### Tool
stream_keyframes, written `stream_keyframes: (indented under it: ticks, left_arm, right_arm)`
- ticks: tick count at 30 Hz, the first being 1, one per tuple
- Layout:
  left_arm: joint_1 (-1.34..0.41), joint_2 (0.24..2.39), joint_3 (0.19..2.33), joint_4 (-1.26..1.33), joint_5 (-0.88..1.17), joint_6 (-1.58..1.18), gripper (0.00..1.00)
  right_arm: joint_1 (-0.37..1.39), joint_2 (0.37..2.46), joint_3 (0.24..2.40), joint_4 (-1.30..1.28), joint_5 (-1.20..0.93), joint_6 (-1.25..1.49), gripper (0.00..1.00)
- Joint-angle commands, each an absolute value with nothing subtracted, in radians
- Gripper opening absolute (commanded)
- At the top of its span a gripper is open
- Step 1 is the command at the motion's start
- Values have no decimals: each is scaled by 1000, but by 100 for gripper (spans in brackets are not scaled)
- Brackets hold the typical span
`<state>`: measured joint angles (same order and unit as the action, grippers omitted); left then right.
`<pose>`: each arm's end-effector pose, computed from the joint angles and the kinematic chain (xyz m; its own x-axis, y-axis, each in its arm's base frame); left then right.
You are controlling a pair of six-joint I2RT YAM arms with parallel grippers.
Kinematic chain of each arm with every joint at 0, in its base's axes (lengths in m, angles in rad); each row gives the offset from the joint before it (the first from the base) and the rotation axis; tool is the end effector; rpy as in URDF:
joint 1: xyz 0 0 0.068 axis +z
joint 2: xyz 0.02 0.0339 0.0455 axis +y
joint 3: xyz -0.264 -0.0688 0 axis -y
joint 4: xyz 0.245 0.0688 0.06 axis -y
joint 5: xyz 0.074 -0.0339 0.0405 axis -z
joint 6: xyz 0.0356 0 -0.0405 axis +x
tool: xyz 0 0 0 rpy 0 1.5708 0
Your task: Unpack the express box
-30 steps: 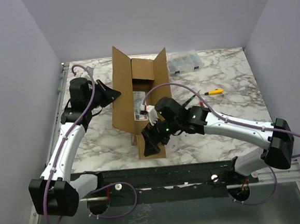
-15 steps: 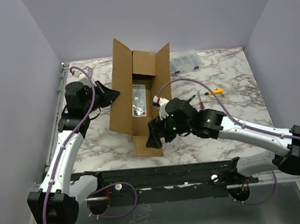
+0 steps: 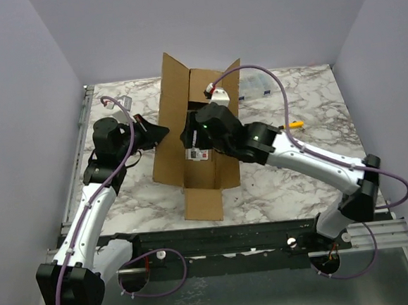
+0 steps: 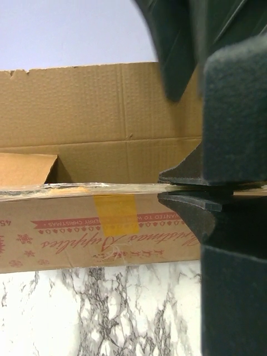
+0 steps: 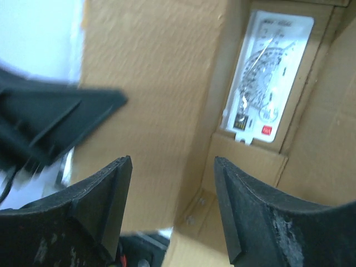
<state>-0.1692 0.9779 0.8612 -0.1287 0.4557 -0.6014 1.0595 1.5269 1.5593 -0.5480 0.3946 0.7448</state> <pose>0.2197 -0.0534 0.3378 -0.5211 -0.4264 -0.7393 0.3362 0.6937 -0.6370 0.1804 0.2936 0.3925 -0.6122 0.1877 -0.7681 -0.3081 0.8380 0.4503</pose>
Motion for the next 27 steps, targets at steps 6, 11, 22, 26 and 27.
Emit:
stream_keyframes:
  ticks: [6, 11, 22, 26, 27]
  left_arm:
    - [-208, 936, 834, -8, 421, -653, 0]
    - [-224, 939, 821, -10, 400, -670, 0]
    - [-233, 952, 797, -27, 353, -669, 0]
    - [-233, 964, 793, -27, 346, -660, 0]
    - [-234, 969, 793, -25, 344, -660, 0]
  right_arm:
    - [985, 1790, 1691, -690, 649, 877, 42]
    - [947, 1886, 1684, -690, 618, 902, 41]
    - [878, 1938, 1566, -574, 515, 907, 49]
    - [856, 1971, 1541, -535, 461, 883, 53]
    - [851, 1981, 1537, -529, 452, 883, 53]
